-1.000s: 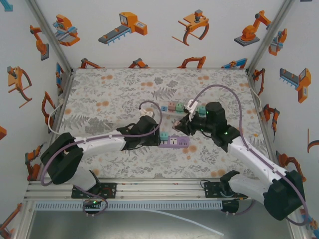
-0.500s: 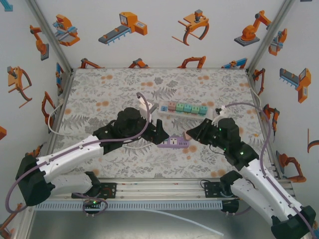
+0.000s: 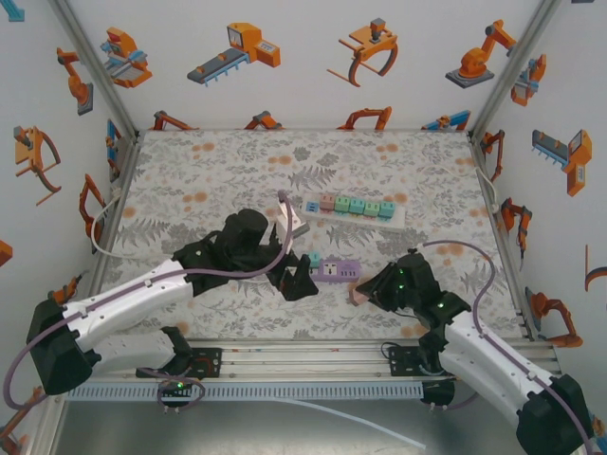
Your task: Pull the plug off the socket
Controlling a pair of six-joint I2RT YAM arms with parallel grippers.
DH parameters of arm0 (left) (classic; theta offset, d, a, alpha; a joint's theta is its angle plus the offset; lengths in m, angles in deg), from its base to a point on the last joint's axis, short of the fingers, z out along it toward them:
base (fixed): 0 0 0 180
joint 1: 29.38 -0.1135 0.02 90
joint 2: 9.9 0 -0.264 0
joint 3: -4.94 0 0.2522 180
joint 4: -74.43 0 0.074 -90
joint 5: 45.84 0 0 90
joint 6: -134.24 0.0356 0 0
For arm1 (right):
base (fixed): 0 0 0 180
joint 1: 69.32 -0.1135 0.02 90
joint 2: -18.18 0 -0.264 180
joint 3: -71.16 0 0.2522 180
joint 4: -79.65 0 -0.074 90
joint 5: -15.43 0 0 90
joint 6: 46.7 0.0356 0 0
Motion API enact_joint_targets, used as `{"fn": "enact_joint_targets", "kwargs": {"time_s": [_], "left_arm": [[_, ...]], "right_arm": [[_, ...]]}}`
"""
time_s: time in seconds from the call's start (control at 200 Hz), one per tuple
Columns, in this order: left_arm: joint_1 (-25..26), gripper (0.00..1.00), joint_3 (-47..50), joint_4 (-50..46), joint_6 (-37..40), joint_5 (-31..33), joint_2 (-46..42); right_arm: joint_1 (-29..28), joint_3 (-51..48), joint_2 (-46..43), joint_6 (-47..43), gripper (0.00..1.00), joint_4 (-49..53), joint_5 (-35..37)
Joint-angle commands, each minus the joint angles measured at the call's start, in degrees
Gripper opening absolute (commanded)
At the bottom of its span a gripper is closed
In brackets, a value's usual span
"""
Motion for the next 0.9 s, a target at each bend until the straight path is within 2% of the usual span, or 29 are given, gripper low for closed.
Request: {"fn": "enact_joint_targets", "kwargs": {"time_s": [0.0,0.18,0.396,0.706,0.896], "left_arm": [[0.9,0.97,1.6,0.5,4.3,-2.1,1.8],[1.6,0.97,1.9,2.3,4.3,0.4,3.3],[1.7,0.97,2.3,4.0,3.1,4.1,3.7],[1.7,0.97,5.2,7.3,1.2,10.0,0.6],[1.7,0.97,6.8,8.6,-0.3,12.5,-1.1]], "right_arm": [[-0.7,-1.2,1.0,1.6,0.2,-5.6,1.0],[-1.0,-3.2,0.9,1.3,0.36,-5.4,1.5],[-1.6,-3.5,-2.3,0.5,0.47,-0.3,4.3],[-1.7,-1.0,-8.6,-0.5,0.52,10.8,9.6],[-1.7,3.0,-9.3,-5.6,0.52,12.4,13.8]]}}
